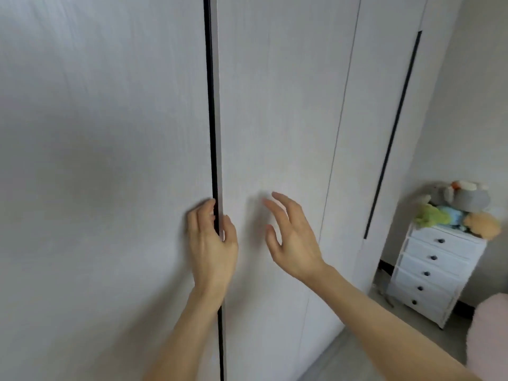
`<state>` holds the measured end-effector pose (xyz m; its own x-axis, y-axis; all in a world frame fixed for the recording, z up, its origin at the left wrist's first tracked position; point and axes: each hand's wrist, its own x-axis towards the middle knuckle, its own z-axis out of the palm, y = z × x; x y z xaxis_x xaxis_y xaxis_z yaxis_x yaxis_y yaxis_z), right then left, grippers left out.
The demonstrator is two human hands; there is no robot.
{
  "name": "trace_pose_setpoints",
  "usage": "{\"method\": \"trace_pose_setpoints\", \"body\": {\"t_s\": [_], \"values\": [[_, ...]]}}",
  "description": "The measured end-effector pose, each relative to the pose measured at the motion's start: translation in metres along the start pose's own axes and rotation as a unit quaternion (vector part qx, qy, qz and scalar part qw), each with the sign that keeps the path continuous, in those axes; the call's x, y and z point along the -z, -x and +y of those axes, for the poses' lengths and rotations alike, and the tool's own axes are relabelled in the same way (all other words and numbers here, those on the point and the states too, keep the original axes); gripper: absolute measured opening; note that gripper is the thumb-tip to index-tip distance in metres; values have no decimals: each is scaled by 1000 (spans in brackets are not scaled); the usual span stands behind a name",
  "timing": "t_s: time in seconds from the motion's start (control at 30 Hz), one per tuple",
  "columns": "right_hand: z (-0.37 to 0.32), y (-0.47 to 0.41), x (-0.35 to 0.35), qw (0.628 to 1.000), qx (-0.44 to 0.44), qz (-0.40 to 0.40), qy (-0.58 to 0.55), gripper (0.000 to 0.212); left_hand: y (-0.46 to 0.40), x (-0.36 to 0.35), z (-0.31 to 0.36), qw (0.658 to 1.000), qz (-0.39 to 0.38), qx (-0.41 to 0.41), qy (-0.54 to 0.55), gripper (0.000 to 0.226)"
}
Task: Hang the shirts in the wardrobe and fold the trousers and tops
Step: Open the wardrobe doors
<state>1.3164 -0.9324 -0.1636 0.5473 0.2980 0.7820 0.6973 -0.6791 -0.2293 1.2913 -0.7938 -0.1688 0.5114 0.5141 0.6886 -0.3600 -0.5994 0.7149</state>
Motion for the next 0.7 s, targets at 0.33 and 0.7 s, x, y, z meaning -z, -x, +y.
{"method": "trace_pose_setpoints", "body": {"t_s": [0.33, 0.7], "values": [[71, -83, -96, 934, 314, 141, -99, 49, -21, -31, 15, 976, 109, 103, -157, 14], [67, -68, -70, 941, 303, 46, -142, 50, -12, -33, 44, 965, 132, 198, -111, 13]]}}
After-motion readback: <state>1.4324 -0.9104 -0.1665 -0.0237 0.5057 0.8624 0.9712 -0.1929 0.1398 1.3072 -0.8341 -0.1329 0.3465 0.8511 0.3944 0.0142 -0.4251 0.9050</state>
